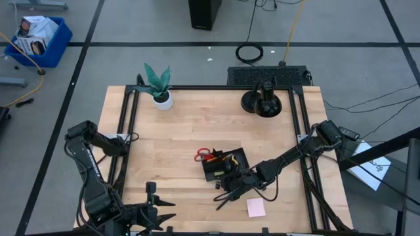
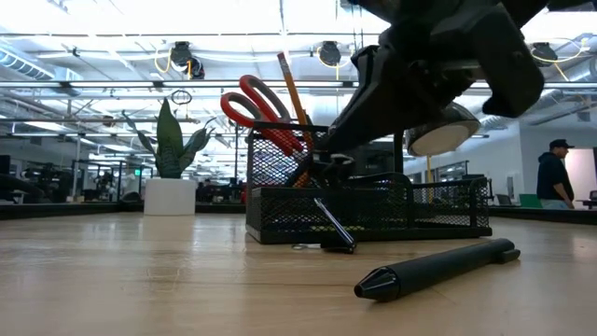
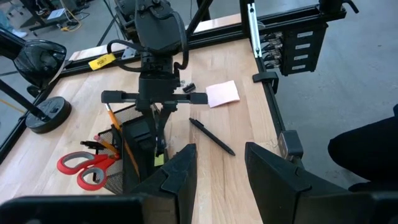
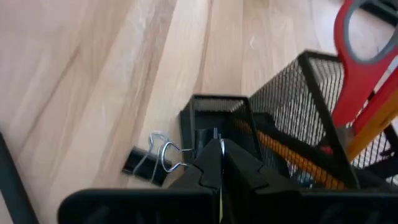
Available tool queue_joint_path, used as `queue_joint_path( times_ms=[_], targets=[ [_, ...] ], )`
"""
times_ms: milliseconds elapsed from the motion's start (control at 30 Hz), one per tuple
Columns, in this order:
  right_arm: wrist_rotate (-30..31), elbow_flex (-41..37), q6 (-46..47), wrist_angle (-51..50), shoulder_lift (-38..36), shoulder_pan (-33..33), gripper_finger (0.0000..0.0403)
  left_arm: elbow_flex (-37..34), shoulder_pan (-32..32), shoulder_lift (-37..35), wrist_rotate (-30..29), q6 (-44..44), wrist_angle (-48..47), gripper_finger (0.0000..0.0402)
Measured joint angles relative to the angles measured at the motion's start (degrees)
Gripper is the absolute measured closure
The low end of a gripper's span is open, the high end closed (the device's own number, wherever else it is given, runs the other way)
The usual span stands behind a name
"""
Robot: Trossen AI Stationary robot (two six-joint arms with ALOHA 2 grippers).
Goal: Pick and place office supplies into organizer
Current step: Put the middle black binder clip into the black desk organizer
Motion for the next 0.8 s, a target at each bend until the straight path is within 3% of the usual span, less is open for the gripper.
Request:
queue_joint_path(
  times_ms=[800],
  targets=[
    [-0.30,0.00,0.69,-1.11,0.00,-1.18,0.0403,0.00,-0.02,0.00,0.02,0.00,0.01,0.0261]
  ],
)
